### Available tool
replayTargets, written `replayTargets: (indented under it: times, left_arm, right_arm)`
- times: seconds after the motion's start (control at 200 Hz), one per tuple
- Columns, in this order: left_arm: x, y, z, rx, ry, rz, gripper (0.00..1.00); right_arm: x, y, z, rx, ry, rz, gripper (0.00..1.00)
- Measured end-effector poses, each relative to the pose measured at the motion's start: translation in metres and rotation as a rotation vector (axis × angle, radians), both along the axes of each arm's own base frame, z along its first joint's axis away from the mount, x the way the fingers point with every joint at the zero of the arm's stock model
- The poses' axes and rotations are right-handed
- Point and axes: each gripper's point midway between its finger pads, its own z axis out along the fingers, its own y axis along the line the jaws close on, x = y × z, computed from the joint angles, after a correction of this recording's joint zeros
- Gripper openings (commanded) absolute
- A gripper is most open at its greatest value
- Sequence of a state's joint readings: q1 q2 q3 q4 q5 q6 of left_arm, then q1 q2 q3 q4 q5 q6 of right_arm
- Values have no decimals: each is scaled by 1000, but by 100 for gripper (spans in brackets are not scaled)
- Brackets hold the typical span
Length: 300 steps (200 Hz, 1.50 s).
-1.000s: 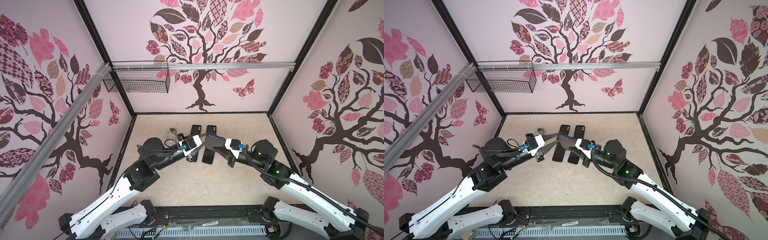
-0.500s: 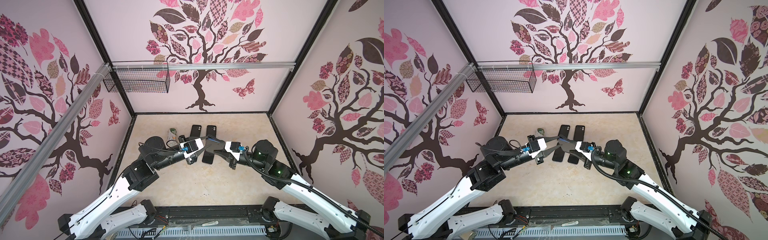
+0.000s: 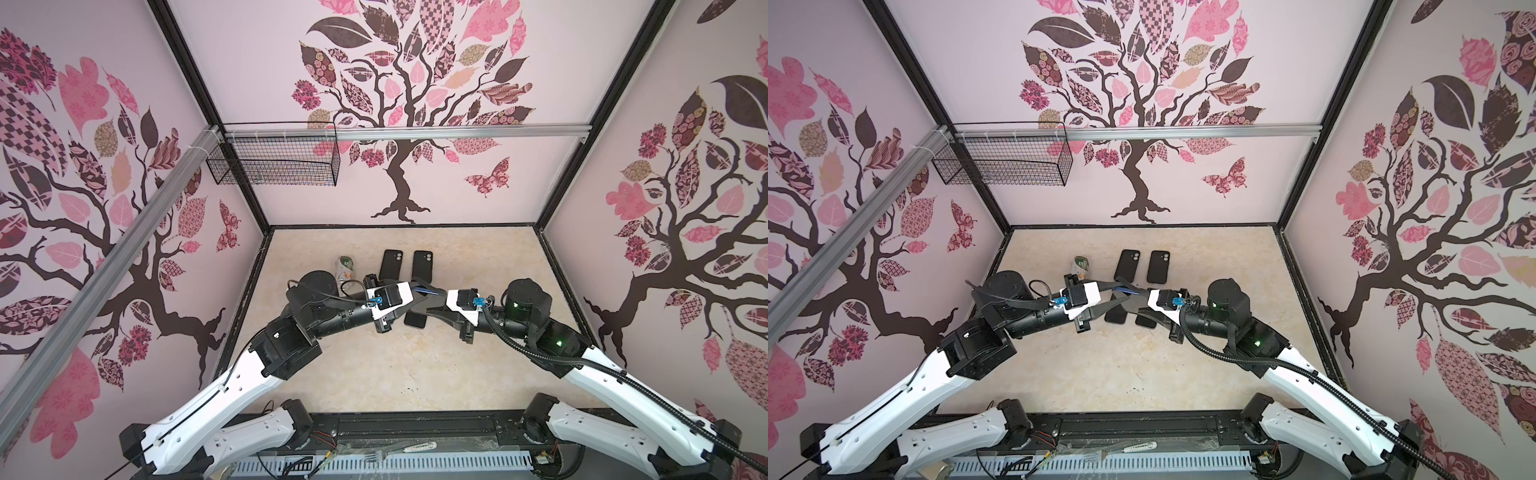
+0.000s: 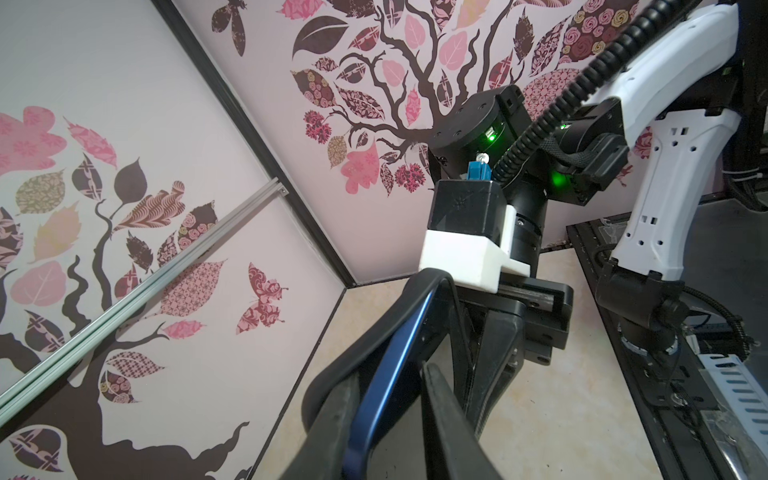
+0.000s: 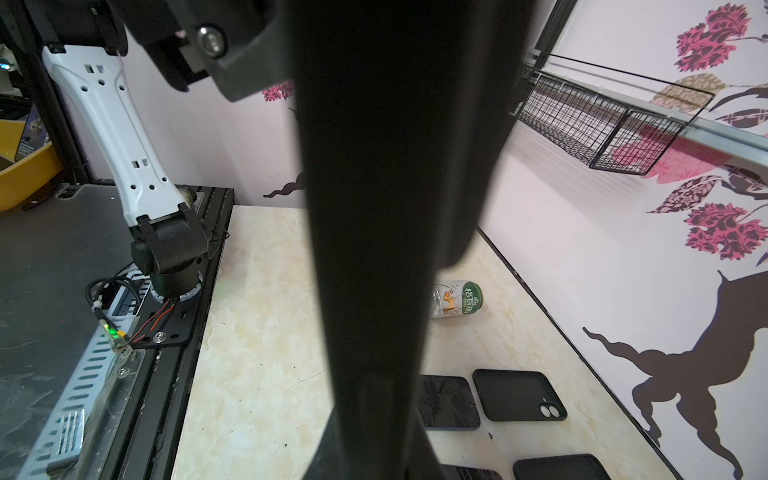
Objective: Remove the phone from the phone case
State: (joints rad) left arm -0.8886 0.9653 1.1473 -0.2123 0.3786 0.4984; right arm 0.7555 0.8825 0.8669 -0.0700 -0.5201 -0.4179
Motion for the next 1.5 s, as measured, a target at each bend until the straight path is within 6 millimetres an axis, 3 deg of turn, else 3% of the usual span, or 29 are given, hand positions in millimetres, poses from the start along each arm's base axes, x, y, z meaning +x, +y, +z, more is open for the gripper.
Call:
replayTargets:
  times: [0.535,0.925,1.205,1.5]
  left_arm:
    - [-44,-5,13,-58,107,-282,29]
    - [-46,-7,12,-131,134,-317,29]
    - [-44,-9,-7,-126,197,-323,29]
    - [-43,-8,-8,-141,230,-324,7]
  right_arm:
    - [-31,-2,16,37,-22,132,0]
    - [-39,0,25,107,23,171,0]
    - [-45,-3,42,162,14,179,0]
    - [-49,-3,41,160,10,205,0]
